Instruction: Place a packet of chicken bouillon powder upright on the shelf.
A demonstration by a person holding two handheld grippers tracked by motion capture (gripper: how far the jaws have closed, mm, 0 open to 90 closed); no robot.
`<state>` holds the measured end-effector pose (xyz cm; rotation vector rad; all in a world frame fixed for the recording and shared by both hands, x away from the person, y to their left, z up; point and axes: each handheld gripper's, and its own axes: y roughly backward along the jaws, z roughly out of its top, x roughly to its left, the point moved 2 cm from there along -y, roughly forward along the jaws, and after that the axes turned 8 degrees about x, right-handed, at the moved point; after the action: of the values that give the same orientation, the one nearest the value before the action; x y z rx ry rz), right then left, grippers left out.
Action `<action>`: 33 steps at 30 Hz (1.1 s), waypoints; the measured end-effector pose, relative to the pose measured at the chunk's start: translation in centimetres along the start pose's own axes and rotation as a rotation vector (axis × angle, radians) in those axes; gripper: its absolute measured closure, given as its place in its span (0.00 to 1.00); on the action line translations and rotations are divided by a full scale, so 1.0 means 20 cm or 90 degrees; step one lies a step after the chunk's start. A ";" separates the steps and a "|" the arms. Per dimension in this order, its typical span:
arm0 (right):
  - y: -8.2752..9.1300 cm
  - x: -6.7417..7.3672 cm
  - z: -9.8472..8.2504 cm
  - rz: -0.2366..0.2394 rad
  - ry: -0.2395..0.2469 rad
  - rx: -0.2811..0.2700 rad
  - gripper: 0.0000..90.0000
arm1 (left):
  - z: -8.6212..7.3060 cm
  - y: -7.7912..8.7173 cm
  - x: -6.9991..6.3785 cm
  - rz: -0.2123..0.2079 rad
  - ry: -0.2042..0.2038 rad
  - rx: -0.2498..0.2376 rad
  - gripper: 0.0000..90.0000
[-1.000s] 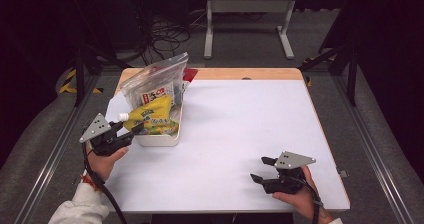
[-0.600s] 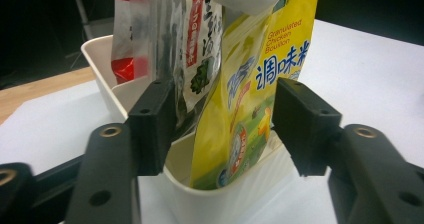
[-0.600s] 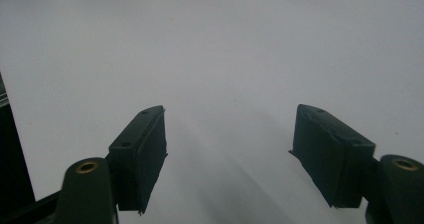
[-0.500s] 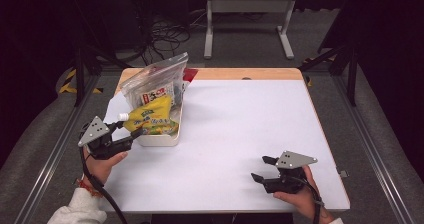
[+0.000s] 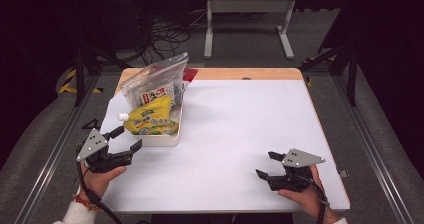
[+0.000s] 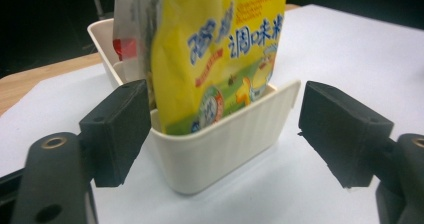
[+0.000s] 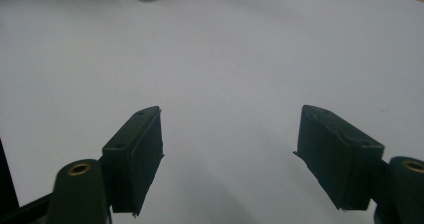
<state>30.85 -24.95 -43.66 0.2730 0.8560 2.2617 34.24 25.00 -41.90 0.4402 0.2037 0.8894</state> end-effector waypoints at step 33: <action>0.14 -0.05 -0.10 -0.082 0.014 0.016 0.22 | -0.05 -0.17 -0.39 -0.145 -0.118 0.089 0.10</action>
<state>29.23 -28.20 -43.30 0.1989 0.8894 2.1389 31.56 17.33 -44.31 0.6141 0.1426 0.6088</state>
